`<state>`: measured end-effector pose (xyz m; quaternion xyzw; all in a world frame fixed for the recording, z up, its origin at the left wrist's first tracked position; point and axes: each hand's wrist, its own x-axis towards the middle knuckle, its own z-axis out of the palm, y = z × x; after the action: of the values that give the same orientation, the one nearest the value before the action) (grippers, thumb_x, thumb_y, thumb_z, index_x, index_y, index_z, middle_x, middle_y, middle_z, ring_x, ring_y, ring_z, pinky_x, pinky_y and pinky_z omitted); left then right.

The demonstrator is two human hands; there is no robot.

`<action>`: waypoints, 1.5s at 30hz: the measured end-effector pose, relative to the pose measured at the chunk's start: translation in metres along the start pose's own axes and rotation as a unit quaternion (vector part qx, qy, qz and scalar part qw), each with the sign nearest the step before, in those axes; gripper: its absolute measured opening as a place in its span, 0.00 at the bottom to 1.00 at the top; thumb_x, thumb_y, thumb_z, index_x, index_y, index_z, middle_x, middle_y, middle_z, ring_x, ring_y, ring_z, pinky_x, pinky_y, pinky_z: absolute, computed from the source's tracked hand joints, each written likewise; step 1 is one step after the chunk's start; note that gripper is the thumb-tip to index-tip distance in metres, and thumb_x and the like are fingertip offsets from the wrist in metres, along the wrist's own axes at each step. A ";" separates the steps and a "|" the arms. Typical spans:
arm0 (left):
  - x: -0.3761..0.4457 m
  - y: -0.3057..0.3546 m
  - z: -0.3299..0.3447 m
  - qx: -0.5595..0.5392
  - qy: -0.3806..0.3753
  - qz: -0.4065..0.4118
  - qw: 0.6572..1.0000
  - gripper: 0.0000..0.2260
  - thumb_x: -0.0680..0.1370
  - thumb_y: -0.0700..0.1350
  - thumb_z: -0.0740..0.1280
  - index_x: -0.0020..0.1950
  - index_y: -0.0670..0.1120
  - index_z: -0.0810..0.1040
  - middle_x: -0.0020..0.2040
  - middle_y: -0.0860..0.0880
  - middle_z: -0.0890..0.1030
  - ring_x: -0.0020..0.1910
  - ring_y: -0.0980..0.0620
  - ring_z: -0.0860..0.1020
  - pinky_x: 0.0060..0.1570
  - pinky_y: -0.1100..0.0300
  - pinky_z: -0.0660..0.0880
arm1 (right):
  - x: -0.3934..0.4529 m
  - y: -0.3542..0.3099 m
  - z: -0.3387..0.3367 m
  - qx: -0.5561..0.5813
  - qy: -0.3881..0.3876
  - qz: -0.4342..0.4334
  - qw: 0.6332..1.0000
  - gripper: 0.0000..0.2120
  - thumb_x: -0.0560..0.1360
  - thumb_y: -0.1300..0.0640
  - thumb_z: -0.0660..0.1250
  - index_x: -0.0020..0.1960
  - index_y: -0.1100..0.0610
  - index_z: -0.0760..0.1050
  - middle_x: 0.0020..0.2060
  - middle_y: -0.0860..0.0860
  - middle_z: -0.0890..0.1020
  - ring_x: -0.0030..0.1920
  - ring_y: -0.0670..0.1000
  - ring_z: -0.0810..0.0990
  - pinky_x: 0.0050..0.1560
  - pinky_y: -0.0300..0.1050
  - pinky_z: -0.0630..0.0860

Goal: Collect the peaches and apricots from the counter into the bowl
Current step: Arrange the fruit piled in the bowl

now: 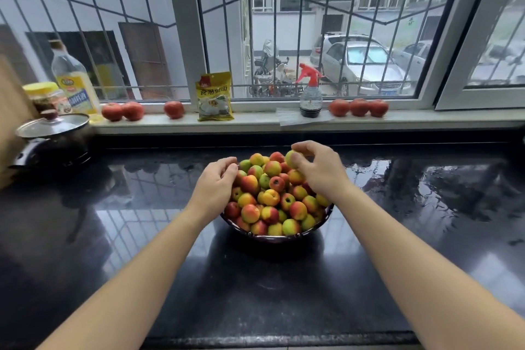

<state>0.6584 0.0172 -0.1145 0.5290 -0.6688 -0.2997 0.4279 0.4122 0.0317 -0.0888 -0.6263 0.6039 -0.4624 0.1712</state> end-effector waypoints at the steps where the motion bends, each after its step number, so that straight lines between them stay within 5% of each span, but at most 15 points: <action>1: -0.002 0.001 0.003 0.006 0.001 0.005 1.000 0.17 0.87 0.51 0.60 0.74 0.48 0.77 0.67 0.51 0.77 0.66 0.54 0.75 0.68 0.57 0.70 | 0.002 -0.002 0.003 -0.014 -0.009 0.007 1.000 0.13 0.79 0.49 0.69 0.62 0.49 0.81 0.55 0.46 0.84 0.57 0.47 0.80 0.57 0.41 0.74; 7: -0.016 0.016 0.014 0.084 0.003 0.096 0.992 0.18 0.87 0.50 0.58 0.75 0.50 0.77 0.71 0.53 0.76 0.72 0.55 0.70 0.74 0.55 0.65 | 0.009 -0.003 -0.002 -0.109 -0.109 0.034 0.987 0.18 0.84 0.45 0.57 0.64 0.49 0.81 0.60 0.48 0.83 0.63 0.52 0.77 0.57 0.45 0.72; 10: -0.019 0.026 0.014 0.122 -0.011 0.123 0.985 0.22 0.86 0.53 0.55 0.77 0.50 0.74 0.75 0.52 0.74 0.76 0.55 0.67 0.79 0.52 0.60 | 0.010 -0.003 -0.016 -0.030 -0.173 0.053 0.983 0.22 0.85 0.44 0.53 0.75 0.48 0.70 0.71 0.47 0.75 0.72 0.49 0.71 0.72 0.46 0.67; 12: -0.019 0.035 0.017 0.155 -0.024 0.148 0.976 0.20 0.86 0.50 0.57 0.78 0.50 0.73 0.76 0.52 0.74 0.77 0.53 0.66 0.80 0.47 0.58 | 0.008 0.002 -0.023 0.037 -0.133 0.059 0.989 0.22 0.86 0.45 0.52 0.77 0.49 0.67 0.71 0.48 0.75 0.72 0.48 0.70 0.72 0.44 0.66; 16: -0.023 0.049 0.028 0.262 -0.010 0.217 0.940 0.14 0.84 0.47 0.64 0.67 0.49 0.82 0.63 0.48 0.81 0.64 0.47 0.75 0.70 0.50 0.66 | -0.004 0.014 -0.028 -0.047 -0.004 0.001 0.999 0.10 0.79 0.49 0.67 0.56 0.51 0.81 0.49 0.46 0.84 0.55 0.50 0.80 0.58 0.49 0.77; 20: -0.032 0.055 0.043 0.339 0.001 0.214 0.916 0.11 0.82 0.50 0.64 0.58 0.51 0.85 0.55 0.50 0.82 0.58 0.46 0.77 0.65 0.48 0.68 | -0.018 0.020 -0.013 -0.196 -0.062 -0.011 0.979 0.16 0.73 0.42 0.72 0.54 0.51 0.82 0.54 0.50 0.80 0.60 0.54 0.72 0.63 0.50 0.71; 23: -0.035 0.055 0.047 0.260 -0.003 0.216 0.941 0.11 0.81 0.45 0.66 0.58 0.49 0.87 0.55 0.49 0.83 0.58 0.46 0.78 0.63 0.47 0.70 | -0.018 0.022 -0.025 -0.126 -0.054 0.029 0.990 0.09 0.73 0.43 0.73 0.48 0.48 0.83 0.57 0.52 0.79 0.64 0.54 0.71 0.68 0.52 0.69; 31: -0.033 0.057 0.047 0.114 -0.003 0.187 0.976 0.15 0.81 0.36 0.64 0.63 0.47 0.84 0.59 0.52 0.84 0.57 0.61 0.76 0.57 0.78 0.65 | -0.030 0.031 -0.044 -0.121 -0.094 0.010 0.988 0.11 0.80 0.51 0.67 0.56 0.52 0.86 0.62 0.51 0.80 0.66 0.50 0.73 0.70 0.46 0.66; 34: -0.024 0.058 0.045 0.114 0.031 0.156 0.981 0.18 0.79 0.33 0.63 0.64 0.47 0.83 0.62 0.49 0.82 0.62 0.52 0.77 0.63 0.64 0.69 | -0.026 0.034 -0.045 -0.096 -0.066 0.013 0.993 0.12 0.81 0.50 0.65 0.58 0.53 0.85 0.62 0.51 0.80 0.66 0.51 0.73 0.70 0.49 0.68; 37: -0.003 0.060 0.036 0.188 -0.011 0.072 0.979 0.20 0.81 0.38 0.62 0.72 0.50 0.79 0.69 0.46 0.79 0.71 0.44 0.73 0.72 0.47 0.69 | -0.017 0.030 -0.042 -0.073 -0.029 0.007 0.997 0.13 0.82 0.51 0.63 0.63 0.51 0.82 0.61 0.48 0.81 0.61 0.46 0.76 0.60 0.40 0.68; 41: 0.018 0.067 0.035 0.277 -0.096 0.037 0.955 0.17 0.83 0.55 0.65 0.72 0.60 0.78 0.68 0.52 0.82 0.71 0.44 0.74 0.69 0.44 0.68 | 0.004 0.011 -0.027 -0.099 -0.093 -0.030 0.990 0.18 0.79 0.50 0.68 0.69 0.48 0.77 0.63 0.48 0.81 0.62 0.47 0.78 0.63 0.44 0.73; 45: 0.025 0.071 0.037 0.275 -0.100 0.055 0.955 0.16 0.81 0.57 0.69 0.69 0.58 0.81 0.63 0.55 0.84 0.67 0.47 0.78 0.66 0.45 0.67 | 0.015 0.001 -0.010 -0.137 -0.133 -0.037 0.981 0.16 0.76 0.46 0.70 0.64 0.44 0.80 0.57 0.47 0.84 0.58 0.49 0.80 0.61 0.48 0.77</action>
<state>0.5916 0.0096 -0.0639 0.5557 -0.7928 -0.1314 0.2130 0.4013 0.0209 -0.0790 -0.7220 0.6094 -0.2936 0.1452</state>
